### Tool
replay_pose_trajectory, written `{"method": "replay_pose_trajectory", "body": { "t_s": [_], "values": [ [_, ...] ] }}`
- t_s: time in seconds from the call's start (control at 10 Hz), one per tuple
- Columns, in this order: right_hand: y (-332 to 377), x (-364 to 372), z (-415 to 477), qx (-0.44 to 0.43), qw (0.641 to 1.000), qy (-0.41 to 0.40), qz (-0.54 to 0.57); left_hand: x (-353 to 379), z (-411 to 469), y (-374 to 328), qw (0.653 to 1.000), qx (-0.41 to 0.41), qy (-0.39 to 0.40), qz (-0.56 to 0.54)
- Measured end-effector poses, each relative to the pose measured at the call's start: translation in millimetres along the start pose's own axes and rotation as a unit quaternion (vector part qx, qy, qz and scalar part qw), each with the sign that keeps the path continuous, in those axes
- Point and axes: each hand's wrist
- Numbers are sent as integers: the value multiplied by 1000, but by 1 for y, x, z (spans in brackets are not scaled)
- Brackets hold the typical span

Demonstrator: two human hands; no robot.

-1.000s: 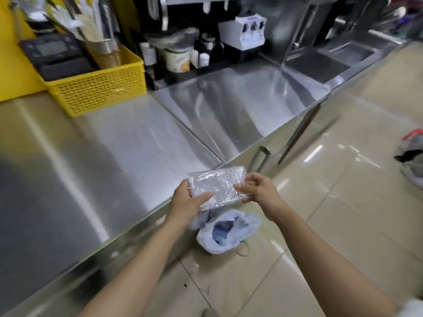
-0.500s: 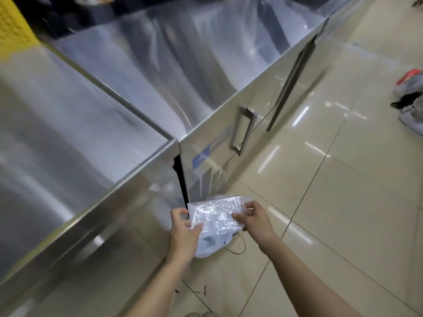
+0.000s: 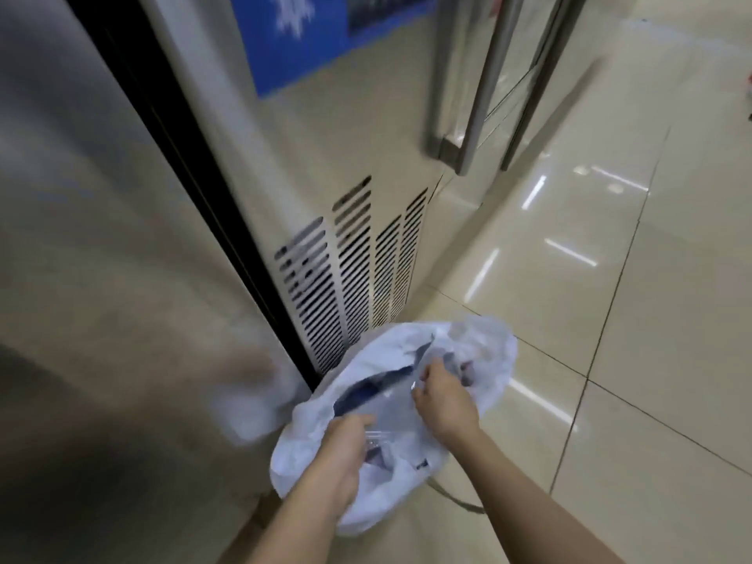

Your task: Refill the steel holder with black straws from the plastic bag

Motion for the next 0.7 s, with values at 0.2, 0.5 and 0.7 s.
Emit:
{"method": "replay_pose_trajectory", "body": {
  "t_s": [0.2,0.5,0.7],
  "values": [
    [3,41,31,-34,978,70,-191,4,47,11,824,167,-54,539],
    [10,4,-9,-105,937,120,-312,8,-18,-3,650,279,-43,706],
    [51,-110,-73,-142,945,76,-283,8,-138,-64,645,404,-87,642]
  ]
}}
Point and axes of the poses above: each hand's wrist, its own z-axis towards the middle knuckle, its own x-axis out of the palm, y = z × x, and after that the axes turned 7 degrees about -z, right-handed
